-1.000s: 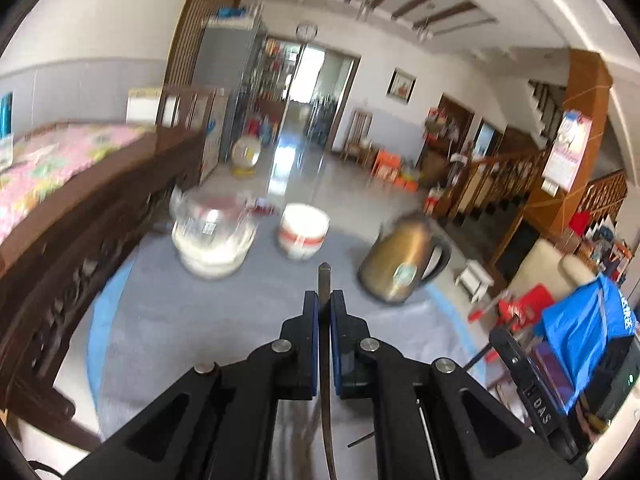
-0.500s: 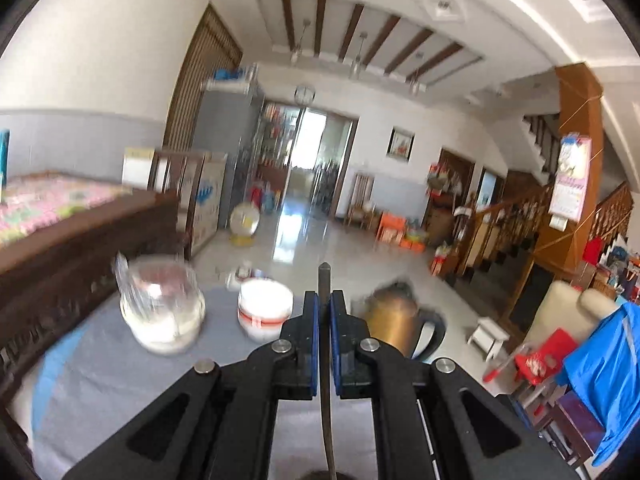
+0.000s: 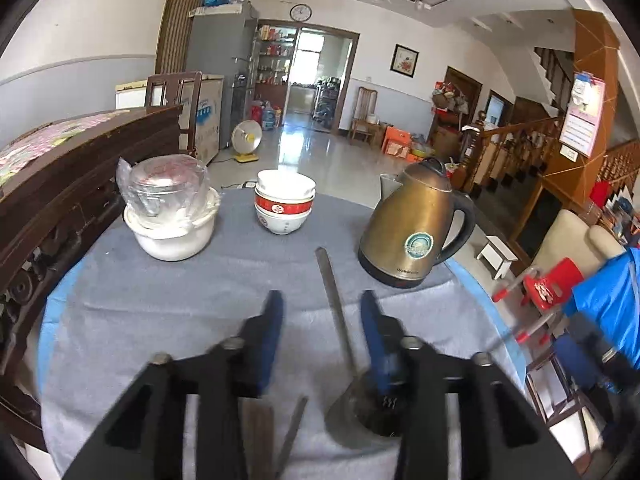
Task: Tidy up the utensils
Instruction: 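Lift both chopsticks and release them into the dark grey cup with both grippers, then return both grippers to the pile and each grasp another chopstick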
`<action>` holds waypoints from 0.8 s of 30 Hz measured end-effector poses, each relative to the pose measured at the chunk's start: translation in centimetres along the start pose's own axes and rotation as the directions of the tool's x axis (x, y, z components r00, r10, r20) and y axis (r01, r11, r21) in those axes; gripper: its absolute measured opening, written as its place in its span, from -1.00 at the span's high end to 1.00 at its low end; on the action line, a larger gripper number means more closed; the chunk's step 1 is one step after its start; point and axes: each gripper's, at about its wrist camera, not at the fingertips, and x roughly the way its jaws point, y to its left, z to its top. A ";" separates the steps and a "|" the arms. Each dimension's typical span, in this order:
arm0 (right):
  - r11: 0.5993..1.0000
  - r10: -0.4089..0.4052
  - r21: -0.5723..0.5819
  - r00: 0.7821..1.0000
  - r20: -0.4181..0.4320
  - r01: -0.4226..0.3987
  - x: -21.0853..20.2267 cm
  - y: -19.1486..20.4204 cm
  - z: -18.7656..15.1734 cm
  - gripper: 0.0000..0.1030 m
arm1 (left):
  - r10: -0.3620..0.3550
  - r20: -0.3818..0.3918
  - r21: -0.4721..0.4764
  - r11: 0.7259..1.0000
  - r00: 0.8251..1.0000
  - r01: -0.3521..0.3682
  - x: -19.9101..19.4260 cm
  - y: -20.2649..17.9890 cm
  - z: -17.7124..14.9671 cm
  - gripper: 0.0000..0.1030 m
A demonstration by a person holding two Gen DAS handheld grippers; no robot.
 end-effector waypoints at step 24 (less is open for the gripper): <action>0.983 -0.067 -0.181 0.866 -0.495 -0.028 6.1 2.8 -17.1 0.37 | 0.110 -0.389 -0.036 0.990 0.914 -0.135 -1.0 13.0 -15.0 -0.13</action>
